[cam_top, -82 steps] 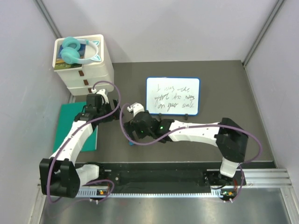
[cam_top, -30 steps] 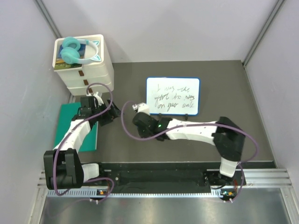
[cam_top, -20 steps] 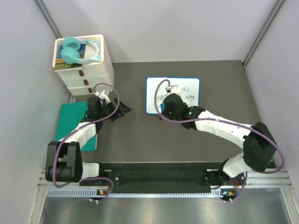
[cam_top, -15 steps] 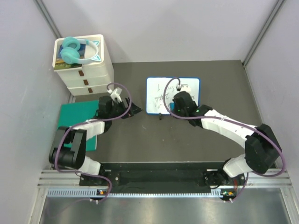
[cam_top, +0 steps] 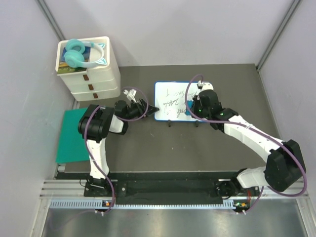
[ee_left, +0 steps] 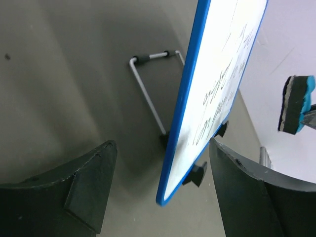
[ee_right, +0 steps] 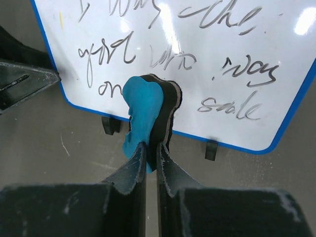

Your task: Erase the whiteboard

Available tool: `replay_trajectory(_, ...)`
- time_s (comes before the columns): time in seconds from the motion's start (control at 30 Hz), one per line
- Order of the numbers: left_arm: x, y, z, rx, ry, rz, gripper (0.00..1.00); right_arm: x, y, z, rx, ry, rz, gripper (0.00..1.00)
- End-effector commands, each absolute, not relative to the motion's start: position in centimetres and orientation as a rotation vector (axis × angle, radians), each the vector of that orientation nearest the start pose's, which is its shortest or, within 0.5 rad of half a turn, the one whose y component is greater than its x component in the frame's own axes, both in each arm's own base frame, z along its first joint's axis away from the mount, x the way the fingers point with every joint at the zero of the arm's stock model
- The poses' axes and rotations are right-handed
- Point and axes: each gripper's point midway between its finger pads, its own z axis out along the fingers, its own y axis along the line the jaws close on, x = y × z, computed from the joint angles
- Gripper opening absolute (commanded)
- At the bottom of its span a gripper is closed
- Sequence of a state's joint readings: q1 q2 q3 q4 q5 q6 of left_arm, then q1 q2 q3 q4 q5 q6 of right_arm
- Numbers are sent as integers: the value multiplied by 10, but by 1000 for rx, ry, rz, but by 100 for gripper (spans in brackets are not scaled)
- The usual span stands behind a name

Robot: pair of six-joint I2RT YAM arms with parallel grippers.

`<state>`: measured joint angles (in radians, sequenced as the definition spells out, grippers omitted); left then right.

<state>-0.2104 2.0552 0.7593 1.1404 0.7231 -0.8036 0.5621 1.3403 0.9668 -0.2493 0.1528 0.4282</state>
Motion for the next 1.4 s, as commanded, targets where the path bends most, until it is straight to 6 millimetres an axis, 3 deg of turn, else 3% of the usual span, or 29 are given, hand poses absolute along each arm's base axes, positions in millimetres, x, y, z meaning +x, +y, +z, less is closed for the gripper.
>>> replay_trajectory(0.0,422,-240,123,175,1617,-1409,79,355,201,178,-67,2153,421,0)
replay_trajectory(0.23,439,-248,130,216,1560,-1461,76,372,201,166,-39,2162,441,0)
replay_trajectory(0.37,440,-250,128,216,1554,-1473,67,383,203,160,-26,2160,430,0)
replay_trajectory(0.57,436,-247,124,202,1553,-1477,43,393,206,150,-22,2170,418,0)
replay_trajectory(0.73,434,-247,123,205,1557,-1488,25,387,209,155,-40,2167,454,0)
replay_trajectory(0.93,432,-248,122,211,1565,-1497,10,349,213,158,-116,2176,573,0)
replay_trajectory(1.13,426,-248,122,211,1562,-1504,4,298,213,140,-209,2236,615,0)
replay_trajectory(1.37,421,-246,115,217,1601,-1491,4,235,222,79,-402,2501,631,0)
